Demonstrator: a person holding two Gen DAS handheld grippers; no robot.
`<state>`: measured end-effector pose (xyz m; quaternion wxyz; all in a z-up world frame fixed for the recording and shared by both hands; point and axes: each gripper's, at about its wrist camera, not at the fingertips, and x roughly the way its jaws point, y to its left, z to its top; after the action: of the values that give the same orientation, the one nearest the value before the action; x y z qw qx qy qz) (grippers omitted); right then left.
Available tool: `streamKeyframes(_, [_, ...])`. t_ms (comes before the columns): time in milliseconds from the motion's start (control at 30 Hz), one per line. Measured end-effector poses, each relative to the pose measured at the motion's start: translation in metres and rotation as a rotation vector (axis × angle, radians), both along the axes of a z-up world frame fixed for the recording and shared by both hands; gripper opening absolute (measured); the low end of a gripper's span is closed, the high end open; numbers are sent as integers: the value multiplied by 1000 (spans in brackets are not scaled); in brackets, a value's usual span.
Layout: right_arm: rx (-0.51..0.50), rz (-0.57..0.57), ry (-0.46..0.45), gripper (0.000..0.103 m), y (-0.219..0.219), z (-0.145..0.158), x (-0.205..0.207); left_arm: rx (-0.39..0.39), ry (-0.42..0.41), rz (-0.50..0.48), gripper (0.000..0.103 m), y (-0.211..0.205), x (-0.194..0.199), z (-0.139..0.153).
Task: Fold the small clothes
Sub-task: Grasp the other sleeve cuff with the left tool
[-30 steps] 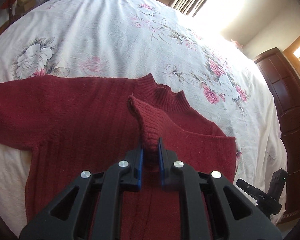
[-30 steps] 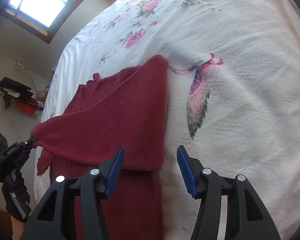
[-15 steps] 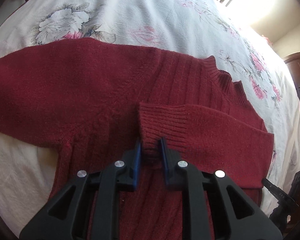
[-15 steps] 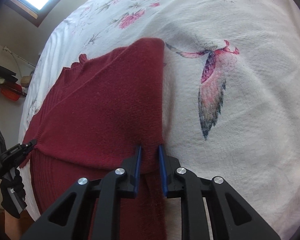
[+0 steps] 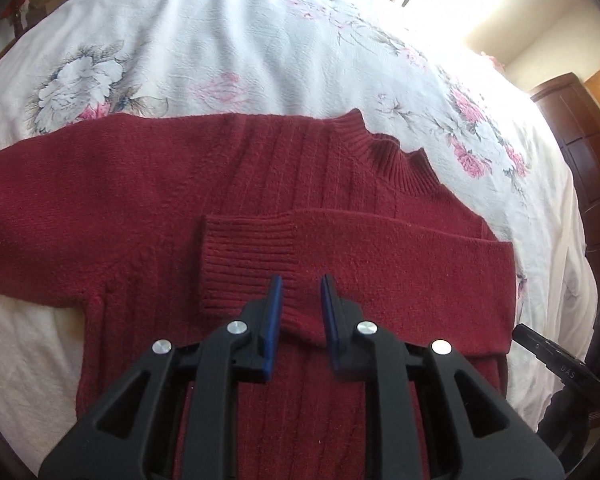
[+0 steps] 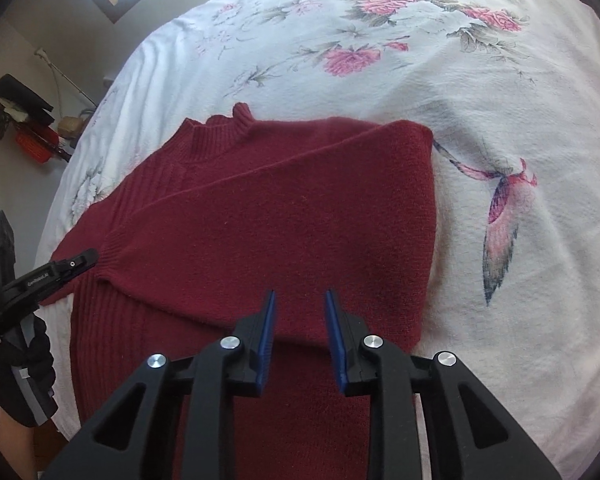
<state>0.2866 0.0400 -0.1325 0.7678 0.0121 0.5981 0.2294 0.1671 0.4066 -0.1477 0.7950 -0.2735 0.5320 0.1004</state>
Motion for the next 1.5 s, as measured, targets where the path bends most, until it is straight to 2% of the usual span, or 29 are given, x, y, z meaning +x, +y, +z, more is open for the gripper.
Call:
streamKeyframes(100, [-24,-16,45,25,-2,-22,-1,-11,47,10,19,1,1,-24])
streamKeyframes(233, [0,-32,81,25,-9,-44,0,-18,48,13,18,3,-1,-35])
streamKeyframes(500, [-33,-35,49,25,-3,-51,-3,-10,53,15,18,2,4,-42])
streamKeyframes(633, [-74,-33,66,26,4,-42,-1,-31,57,31,18,5,0,-30])
streamKeyframes(667, [-76,-30,57,31,8,-34,-2,-44,45,46,21,10,-8,-23])
streamKeyframes(700, [-60,-21,34,37,10,-23,-6,-53,14,60,33,14,-15,-14])
streamKeyframes(733, [-45,-8,9,49,17,-12,-9,-49,-19,71,42,19,-25,-4])
streamKeyframes(767, [-40,10,-9,55,22,-3,-14,-27,-42,85,51,25,-37,4])
streamKeyframes(833, [-30,52,-32,55,34,11,-22,3,-55,114,51,44,-62,13])
streamKeyframes(1000, [-18,115,-19,58,68,14,-32,-3,-15,305,52,126,-139,7])
streamKeyframes(1067, [-26,130,-11,59,80,8,-34,15,9,397,52,161,-172,1])
streamKeyframes(1200, [-51,150,12,59,98,-8,-41,-15,17,578,50,225,-231,-10])
streamKeyframes(1333, [-68,140,30,59,105,-22,-40,-79,-56,713,45,271,-272,-19])
streamKeyframes(1500, [-80,122,37,59,104,-31,-35,-171,-165,820,44,308,-290,-31])
